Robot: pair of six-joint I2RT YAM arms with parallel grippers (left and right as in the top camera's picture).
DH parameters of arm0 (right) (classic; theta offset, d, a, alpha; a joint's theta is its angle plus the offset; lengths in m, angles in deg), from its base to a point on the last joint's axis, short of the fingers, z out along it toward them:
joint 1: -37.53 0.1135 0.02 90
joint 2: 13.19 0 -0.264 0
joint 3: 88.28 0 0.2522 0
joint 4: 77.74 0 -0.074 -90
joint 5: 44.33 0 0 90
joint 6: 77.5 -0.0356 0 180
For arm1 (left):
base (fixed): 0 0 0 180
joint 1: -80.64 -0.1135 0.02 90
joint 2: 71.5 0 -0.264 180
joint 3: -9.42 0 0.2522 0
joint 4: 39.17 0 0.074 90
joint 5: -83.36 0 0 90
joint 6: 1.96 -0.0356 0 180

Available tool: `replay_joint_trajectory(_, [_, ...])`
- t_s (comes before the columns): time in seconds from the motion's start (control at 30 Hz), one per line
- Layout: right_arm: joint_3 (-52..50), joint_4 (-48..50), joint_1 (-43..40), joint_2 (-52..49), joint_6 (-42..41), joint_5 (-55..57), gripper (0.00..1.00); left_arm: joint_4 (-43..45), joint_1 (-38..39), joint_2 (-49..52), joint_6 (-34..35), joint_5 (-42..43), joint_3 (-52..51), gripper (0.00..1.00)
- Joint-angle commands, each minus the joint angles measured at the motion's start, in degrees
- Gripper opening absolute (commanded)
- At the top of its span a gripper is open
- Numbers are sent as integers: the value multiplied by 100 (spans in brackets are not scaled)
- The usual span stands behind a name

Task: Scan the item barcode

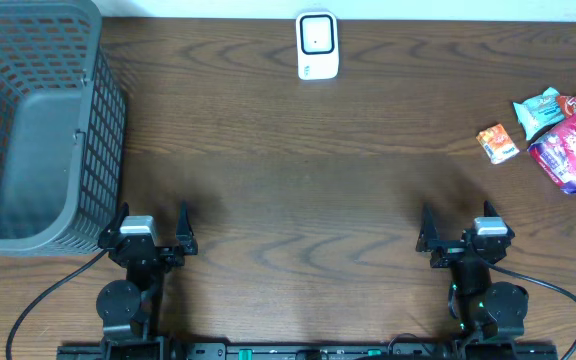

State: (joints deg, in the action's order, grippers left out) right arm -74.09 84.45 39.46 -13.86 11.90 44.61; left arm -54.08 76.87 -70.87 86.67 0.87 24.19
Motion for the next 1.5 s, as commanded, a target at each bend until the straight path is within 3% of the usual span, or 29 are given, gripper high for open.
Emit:
replay_joint_trajectory(0.0, [-13, -24, -24, 33, -17, 35, 99, -247, -28, -55, 365, 63, -79, 98])
replay_joint_trajectory(1.47, [-13, -24, -24, 33, -17, 35, 99, -219, 46, -55, -120, 273, -79, 98])
